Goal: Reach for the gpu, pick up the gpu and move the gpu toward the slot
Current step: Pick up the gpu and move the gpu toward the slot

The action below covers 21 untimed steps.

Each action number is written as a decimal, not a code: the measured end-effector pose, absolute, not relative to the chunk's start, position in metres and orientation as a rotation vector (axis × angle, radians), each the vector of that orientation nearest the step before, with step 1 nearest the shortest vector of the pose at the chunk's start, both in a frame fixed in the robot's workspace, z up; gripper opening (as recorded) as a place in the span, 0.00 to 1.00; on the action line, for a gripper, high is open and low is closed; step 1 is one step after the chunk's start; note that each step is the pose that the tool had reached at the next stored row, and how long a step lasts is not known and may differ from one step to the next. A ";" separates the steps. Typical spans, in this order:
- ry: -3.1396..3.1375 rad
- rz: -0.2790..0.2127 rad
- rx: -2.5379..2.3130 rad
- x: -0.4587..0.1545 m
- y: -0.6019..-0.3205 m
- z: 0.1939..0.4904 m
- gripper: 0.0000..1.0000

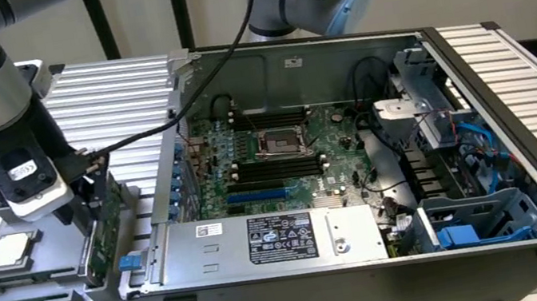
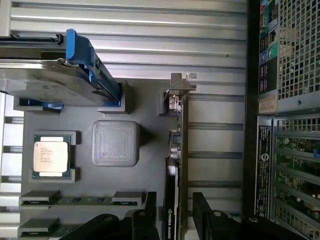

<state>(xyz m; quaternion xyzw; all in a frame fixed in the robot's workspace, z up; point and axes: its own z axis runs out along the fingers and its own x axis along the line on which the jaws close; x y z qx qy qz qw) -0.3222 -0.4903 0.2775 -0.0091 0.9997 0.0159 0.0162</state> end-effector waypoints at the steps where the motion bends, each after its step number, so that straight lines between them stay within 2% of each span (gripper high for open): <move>1: 3.108 0.050 -0.029 -0.322 -0.490 0.276 0.42; 21: 3.107 0.050 -0.028 -0.322 -0.487 0.246 0.42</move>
